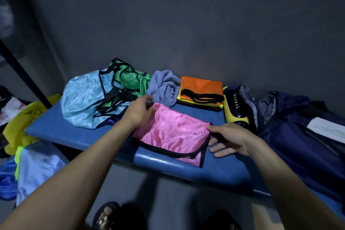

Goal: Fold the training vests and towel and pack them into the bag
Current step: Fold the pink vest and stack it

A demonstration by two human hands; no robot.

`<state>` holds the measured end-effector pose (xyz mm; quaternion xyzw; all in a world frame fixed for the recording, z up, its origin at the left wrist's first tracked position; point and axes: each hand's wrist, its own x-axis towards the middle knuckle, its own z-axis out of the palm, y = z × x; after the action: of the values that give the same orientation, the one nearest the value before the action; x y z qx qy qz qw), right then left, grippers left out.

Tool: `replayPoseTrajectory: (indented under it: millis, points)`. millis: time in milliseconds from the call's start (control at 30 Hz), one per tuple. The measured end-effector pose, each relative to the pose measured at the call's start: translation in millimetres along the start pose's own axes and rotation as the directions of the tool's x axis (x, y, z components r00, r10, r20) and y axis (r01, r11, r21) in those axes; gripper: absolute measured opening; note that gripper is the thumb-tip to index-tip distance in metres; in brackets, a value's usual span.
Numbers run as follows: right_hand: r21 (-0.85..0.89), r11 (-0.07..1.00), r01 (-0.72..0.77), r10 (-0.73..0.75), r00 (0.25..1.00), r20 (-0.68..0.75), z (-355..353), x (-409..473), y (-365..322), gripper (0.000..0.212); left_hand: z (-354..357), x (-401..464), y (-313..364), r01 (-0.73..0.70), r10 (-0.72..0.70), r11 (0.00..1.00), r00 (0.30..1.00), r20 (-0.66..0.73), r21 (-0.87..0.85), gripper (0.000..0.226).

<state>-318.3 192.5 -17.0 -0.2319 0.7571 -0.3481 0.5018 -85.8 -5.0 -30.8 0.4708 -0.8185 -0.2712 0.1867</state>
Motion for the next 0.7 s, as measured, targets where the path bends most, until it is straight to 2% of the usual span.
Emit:
replayPoseTrajectory:
  millis: [67, 133, 167, 233, 267, 333, 400, 500, 700]
  points:
    - [-0.01, 1.0, -0.001, 0.001, 1.0, 0.006, -3, 0, 2, 0.042, 0, -7, 10, -0.182, 0.195, 0.974, 0.976, -0.094, 0.134, 0.036]
    - [-0.03, 0.999, 0.042, -0.042, 0.999, 0.006, -3, 0, 5, 0.037, 4, -19, 30, -0.315, 0.321, 0.947, 0.941, -0.109, 0.065, 0.022]
    - [-0.053, 0.995, 0.081, -0.082, 0.997, -0.009, -3, 0, 6, 0.032, 9, -25, 39, -0.378, 0.379, 0.925, 0.924, -0.059, 0.016, 0.021]
    - [-0.114, 0.978, 0.175, -0.184, 0.981, -0.069, -2, 0, 10, 0.022, 26, -35, 53, -0.48, 0.476, 0.877, 0.866, 0.151, -0.012, 0.036]
    - [-0.152, 0.964, 0.218, -0.236, 0.966, -0.107, -2, 0, 12, 0.017, 34, -40, 55, -0.505, 0.488, 0.863, 0.834, 0.259, 0.0, 0.047]
    - [-0.247, 0.929, 0.275, -0.325, 0.926, -0.193, -5, -1, 14, 0.009, 47, -46, 51, -0.495, 0.418, 0.865, 0.8, 0.429, 0.08, 0.061]
    - [-0.325, 0.902, 0.284, -0.367, 0.901, -0.231, -9, -2, 16, 0.007, 52, -50, 44, -0.487, 0.335, 0.855, 0.781, 0.527, 0.177, 0.066]
    - [-0.337, 0.896, 0.289, -0.376, 0.898, -0.229, -16, -4, 20, 0.008, 57, -53, 38, -0.504, 0.312, 0.838, 0.758, 0.573, 0.21, 0.067]
    - [-0.284, 0.9, 0.33, -0.392, 0.899, -0.195, -16, -7, 24, 0.019, 58, -56, 36, -0.491, 0.306, 0.846, 0.765, 0.566, 0.206, 0.063]
